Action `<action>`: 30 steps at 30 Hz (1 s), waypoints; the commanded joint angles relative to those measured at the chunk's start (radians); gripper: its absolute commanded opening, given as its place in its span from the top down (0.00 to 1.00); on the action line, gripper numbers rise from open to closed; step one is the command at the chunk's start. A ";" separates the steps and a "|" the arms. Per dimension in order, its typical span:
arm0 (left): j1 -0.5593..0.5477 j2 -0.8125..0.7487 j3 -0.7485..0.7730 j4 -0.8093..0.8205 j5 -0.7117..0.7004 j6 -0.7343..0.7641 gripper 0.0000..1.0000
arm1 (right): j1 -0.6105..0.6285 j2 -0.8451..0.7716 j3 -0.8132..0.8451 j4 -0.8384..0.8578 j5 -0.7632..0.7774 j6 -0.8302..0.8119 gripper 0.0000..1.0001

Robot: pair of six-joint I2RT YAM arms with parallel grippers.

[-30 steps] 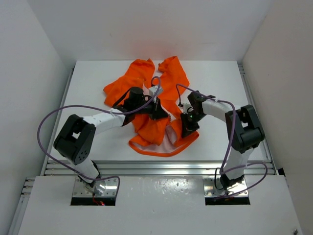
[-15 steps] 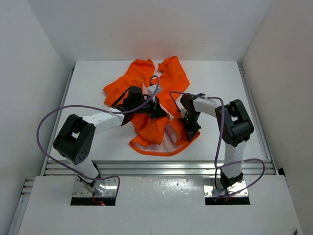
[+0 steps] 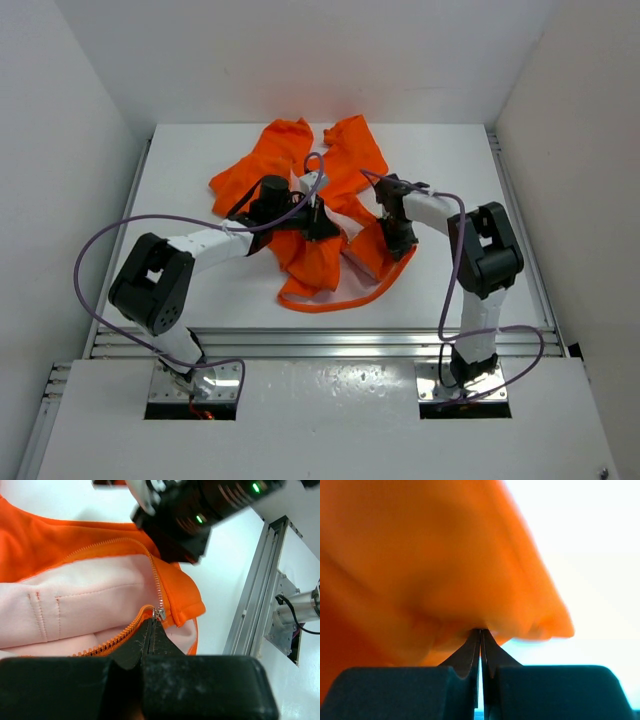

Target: Zip up the jacket

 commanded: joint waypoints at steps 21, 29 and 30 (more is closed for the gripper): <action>0.008 0.126 0.063 0.164 0.109 -0.172 1.00 | -0.227 -0.488 -0.296 0.809 -0.536 0.196 1.00; 0.008 0.165 0.104 0.238 0.100 -0.282 1.00 | -0.173 -0.715 -0.590 0.924 -0.750 0.523 0.81; 0.008 0.165 0.104 0.238 0.100 -0.296 1.00 | -0.155 -0.720 -0.615 0.923 -0.748 0.530 0.80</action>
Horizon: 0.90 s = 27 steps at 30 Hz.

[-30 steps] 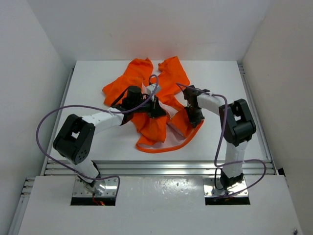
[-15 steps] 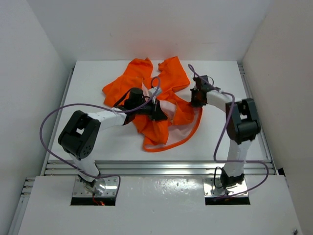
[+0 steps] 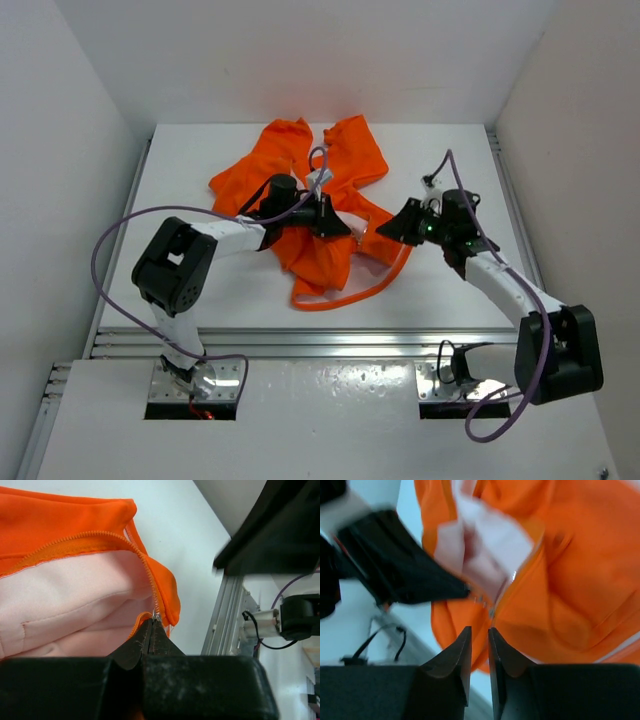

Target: Zip up the jacket

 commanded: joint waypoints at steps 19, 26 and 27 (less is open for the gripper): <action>0.008 -0.020 0.051 0.220 0.059 -0.319 1.00 | 0.161 -0.018 -0.138 0.157 0.064 0.156 0.46; 0.008 -0.020 0.070 0.220 0.077 -0.352 1.00 | 0.163 -0.049 -0.161 0.169 0.102 0.115 0.46; 0.008 -0.011 0.071 0.220 0.086 -0.363 1.00 | 0.163 -0.046 -0.164 0.176 0.106 0.113 0.46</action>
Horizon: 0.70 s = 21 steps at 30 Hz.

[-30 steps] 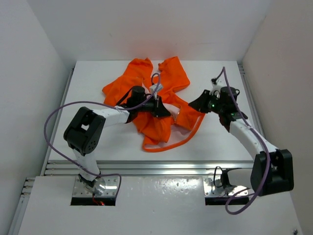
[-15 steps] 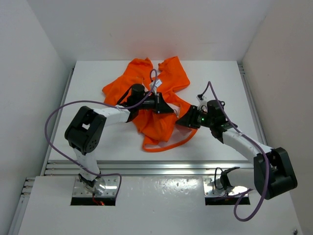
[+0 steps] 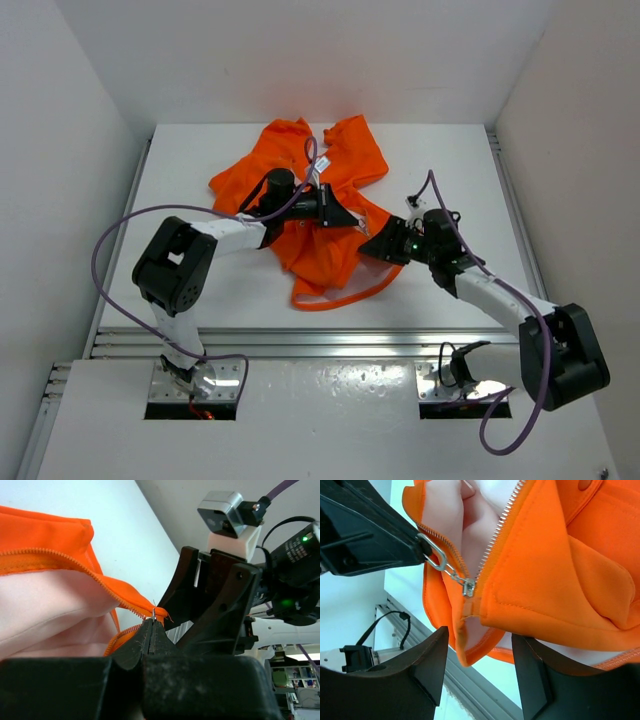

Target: Zip up the jacket

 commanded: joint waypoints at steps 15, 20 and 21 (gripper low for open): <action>0.008 -0.007 0.052 0.063 0.031 -0.039 1.00 | 0.001 0.145 0.043 0.306 -0.029 0.114 0.65; 0.008 -0.007 0.061 0.015 0.009 -0.004 1.00 | -0.002 0.137 0.046 0.317 -0.009 0.104 1.00; 0.008 -0.007 0.061 -0.031 -0.003 0.012 1.00 | -0.005 0.117 0.045 0.288 -0.006 0.090 1.00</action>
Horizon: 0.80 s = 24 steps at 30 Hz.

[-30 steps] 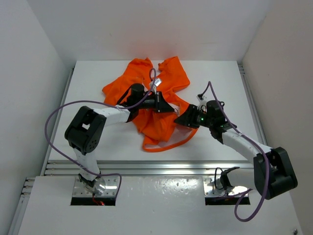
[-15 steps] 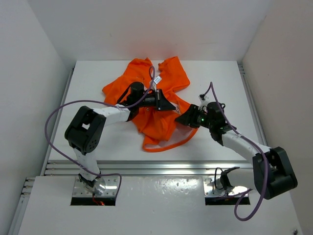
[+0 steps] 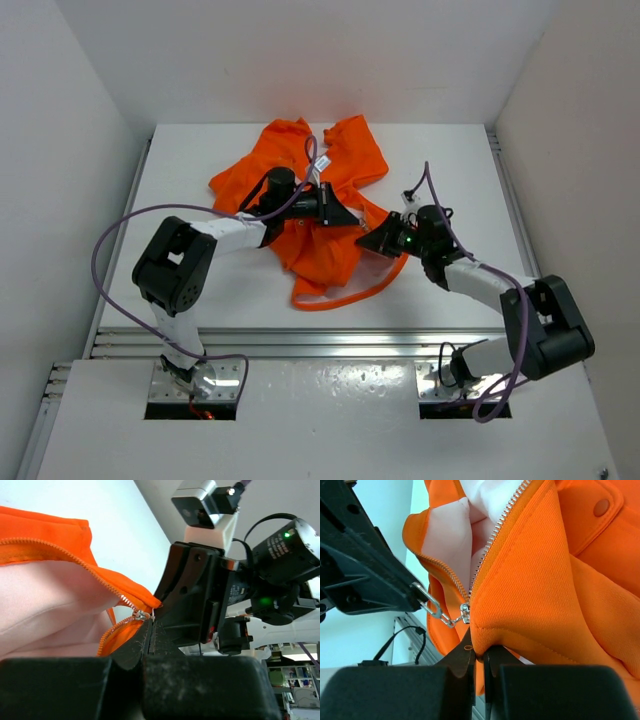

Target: Zip up the jacket

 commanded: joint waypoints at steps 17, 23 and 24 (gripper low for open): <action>0.121 0.016 0.165 -0.334 -0.265 0.360 1.00 | -0.043 -0.407 -0.103 -0.324 0.043 -0.292 1.00; 0.152 0.025 0.260 -0.454 -0.409 0.523 1.00 | -0.064 -0.470 -0.134 -0.436 0.075 -0.345 1.00; 0.161 0.025 0.275 -0.469 -0.438 0.571 1.00 | -0.073 -0.482 -0.138 -0.444 0.084 -0.354 1.00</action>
